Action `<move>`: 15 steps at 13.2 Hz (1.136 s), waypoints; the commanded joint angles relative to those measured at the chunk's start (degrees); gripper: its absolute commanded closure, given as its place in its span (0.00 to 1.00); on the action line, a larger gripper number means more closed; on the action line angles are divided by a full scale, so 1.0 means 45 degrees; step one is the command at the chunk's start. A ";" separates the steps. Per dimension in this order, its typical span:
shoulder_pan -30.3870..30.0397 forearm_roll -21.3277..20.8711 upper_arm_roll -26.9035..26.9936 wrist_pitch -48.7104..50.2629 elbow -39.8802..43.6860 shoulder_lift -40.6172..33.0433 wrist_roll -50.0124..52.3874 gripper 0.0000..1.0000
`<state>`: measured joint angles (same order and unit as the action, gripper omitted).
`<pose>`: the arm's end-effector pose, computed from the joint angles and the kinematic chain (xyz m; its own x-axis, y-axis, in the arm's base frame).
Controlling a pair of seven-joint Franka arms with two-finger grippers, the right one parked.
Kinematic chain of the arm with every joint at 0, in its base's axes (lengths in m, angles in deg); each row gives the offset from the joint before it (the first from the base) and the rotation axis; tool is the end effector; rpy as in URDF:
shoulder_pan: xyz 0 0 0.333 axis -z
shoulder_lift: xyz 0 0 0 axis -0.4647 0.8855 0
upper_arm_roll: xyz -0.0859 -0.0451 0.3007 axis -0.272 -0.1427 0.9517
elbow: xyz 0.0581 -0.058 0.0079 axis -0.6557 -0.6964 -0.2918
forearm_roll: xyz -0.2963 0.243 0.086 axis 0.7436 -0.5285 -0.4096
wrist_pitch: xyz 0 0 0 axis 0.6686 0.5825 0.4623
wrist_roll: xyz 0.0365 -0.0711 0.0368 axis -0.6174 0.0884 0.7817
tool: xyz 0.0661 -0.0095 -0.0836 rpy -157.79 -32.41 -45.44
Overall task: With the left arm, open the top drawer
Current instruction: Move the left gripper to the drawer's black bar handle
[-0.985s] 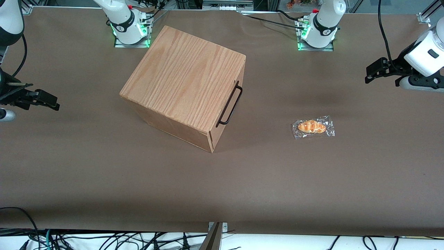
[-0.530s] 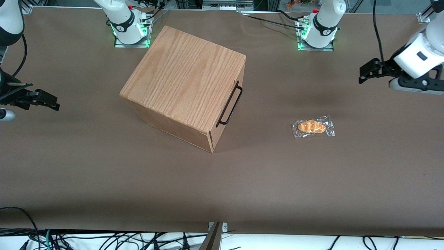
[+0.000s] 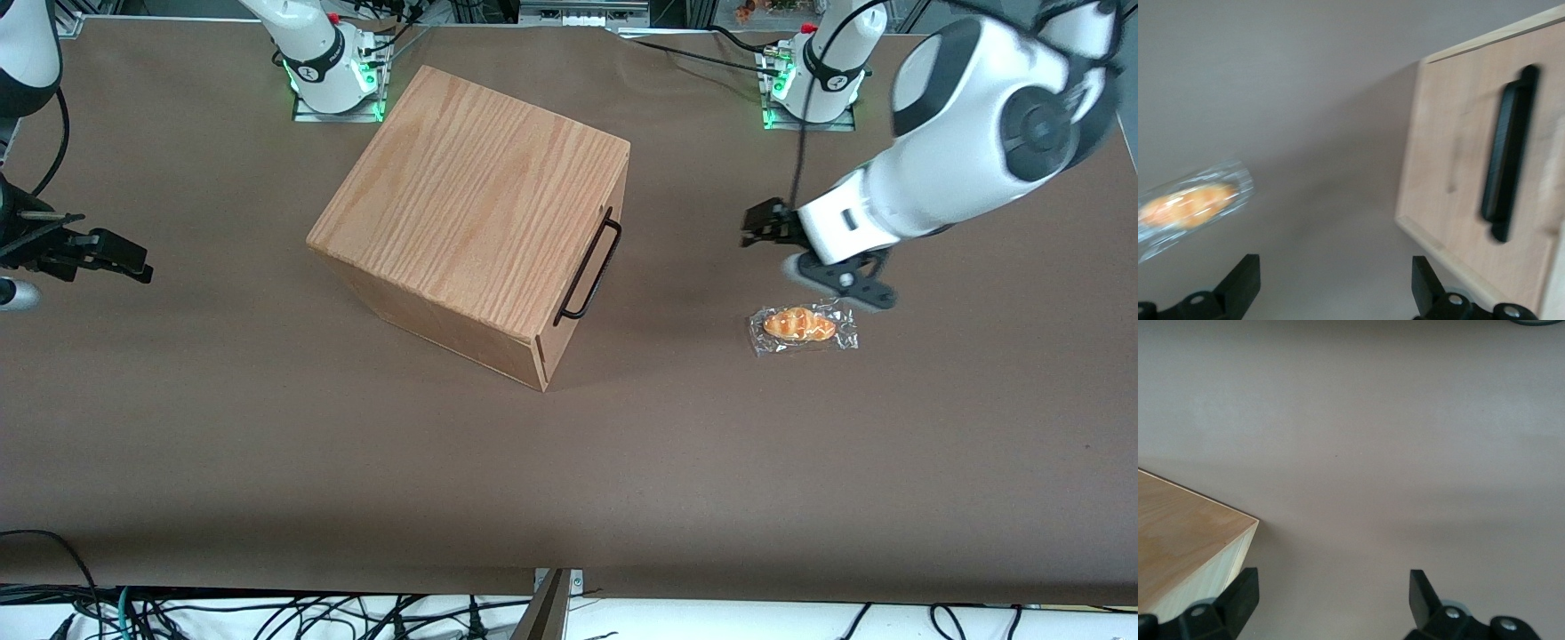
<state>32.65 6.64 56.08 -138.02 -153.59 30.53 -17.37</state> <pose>0.5772 -0.2323 0.4855 0.9562 -0.2843 -0.0693 -0.2420 -0.9015 0.3587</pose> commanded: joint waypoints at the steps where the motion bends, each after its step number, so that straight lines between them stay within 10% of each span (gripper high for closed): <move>1: 0.0457 0.1446 -0.0406 -0.1537 0.0262 0.1015 -0.0165 0.00; 15: 0.2081 0.0963 -0.1053 -0.5606 -0.0849 0.2680 -0.1552 0.00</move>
<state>41.51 11.98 51.21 -160.68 -155.44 42.73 -23.14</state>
